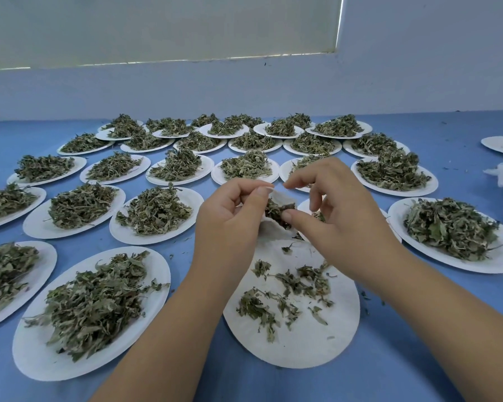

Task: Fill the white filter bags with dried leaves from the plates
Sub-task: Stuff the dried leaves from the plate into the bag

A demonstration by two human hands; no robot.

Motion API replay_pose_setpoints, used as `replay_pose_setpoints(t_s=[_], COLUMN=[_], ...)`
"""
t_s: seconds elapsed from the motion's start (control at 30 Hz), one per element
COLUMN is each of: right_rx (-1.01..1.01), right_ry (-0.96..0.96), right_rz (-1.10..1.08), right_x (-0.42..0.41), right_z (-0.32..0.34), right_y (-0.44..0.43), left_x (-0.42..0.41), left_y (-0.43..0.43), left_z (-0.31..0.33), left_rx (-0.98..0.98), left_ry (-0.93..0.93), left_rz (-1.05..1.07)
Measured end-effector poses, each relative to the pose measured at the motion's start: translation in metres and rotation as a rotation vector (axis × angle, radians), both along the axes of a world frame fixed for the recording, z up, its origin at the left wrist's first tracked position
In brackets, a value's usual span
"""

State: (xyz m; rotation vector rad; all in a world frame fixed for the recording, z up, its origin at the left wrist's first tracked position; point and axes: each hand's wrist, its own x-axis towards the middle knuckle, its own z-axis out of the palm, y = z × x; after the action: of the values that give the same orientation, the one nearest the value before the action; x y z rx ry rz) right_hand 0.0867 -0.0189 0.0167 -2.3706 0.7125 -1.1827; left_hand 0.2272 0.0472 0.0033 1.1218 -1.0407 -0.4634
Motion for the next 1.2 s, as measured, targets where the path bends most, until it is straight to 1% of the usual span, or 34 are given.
replay_pose_setpoints(t_s=[0.1,0.17,0.23,0.3,0.37,0.43,0.5,0.57,0.63,0.67,0.7,0.73,0.8,0.83,0.87,0.9,0.93,0.97,1.07,1.13,1.2], right_rx=[0.185,0.335,0.524,0.678,0.724,0.697,0.59,0.416,0.218,0.157,0.152,0.223,0.486,0.584,0.631,0.635,0.591,0.501,0.207,0.136,0.104], right_ry=[-0.01,0.078,0.155,0.146,0.123,0.108,0.139,0.261,0.449,0.486,0.485,0.428,0.26,0.233,0.246,0.271,0.296,0.317,0.369,0.394,0.412], right_rz=[0.017,0.031,0.108,0.227,0.274,0.216,0.085,-0.062,-0.193,-0.232,-0.23,-0.165,0.071,0.187,0.275,0.323,0.324,0.276,0.046,-0.065,-0.113], right_x=[0.002,0.004,0.007,0.011,0.016,0.022,0.031,0.044,0.055,0.058,0.058,0.055,0.042,0.035,0.027,0.023,0.021,0.024,0.042,0.054,0.056], right_z=[0.005,0.011,0.015,0.017,0.018,0.02,0.023,0.027,0.028,0.028,0.028,0.028,0.032,0.035,0.038,0.039,0.038,0.037,0.029,0.024,0.022], right_y=[-0.004,-0.009,-0.011,-0.012,-0.011,-0.011,-0.013,-0.014,-0.014,-0.014,-0.015,-0.017,-0.018,-0.018,-0.02,-0.021,-0.022,-0.021,-0.015,-0.014,-0.017], left_x=[0.001,0.001,0.0,0.0,0.0,0.001,0.001,0.0,0.0,0.0,0.001,0.002,0.002,0.002,0.002,0.001,0.001,0.0,-0.002,-0.002,0.0], left_y=[0.001,0.001,0.002,0.003,0.003,0.004,0.004,0.004,0.003,0.003,0.003,0.003,0.003,0.003,0.003,0.003,0.003,0.003,0.002,0.002,0.003], left_z=[0.0,0.001,0.002,0.002,0.002,0.002,0.002,0.002,0.002,0.002,0.002,0.002,0.002,0.003,0.003,0.004,0.004,0.004,0.002,0.002,0.003], left_rx=[-0.013,-0.022,-0.022,-0.017,-0.009,-0.001,-0.005,-0.009,-0.014,-0.015,-0.015,-0.015,-0.027,-0.037,-0.044,-0.047,-0.047,-0.044,-0.023,-0.033,-0.041], left_ry=[-0.005,0.0,0.011,0.009,-0.017,-0.037,-0.049,-0.053,-0.069,-0.085,-0.093,-0.084,-0.041,-0.029,-0.025,-0.023,-0.019,-0.019,-0.073,-0.093,-0.096], left_rz=[-0.007,-0.024,-0.048,-0.068,-0.056,-0.033,-0.035,-0.042,-0.03,-0.015,-0.001,0.007,0.012,0.018,0.024,0.02,0.001,-0.025,-0.049,-0.036,-0.033])
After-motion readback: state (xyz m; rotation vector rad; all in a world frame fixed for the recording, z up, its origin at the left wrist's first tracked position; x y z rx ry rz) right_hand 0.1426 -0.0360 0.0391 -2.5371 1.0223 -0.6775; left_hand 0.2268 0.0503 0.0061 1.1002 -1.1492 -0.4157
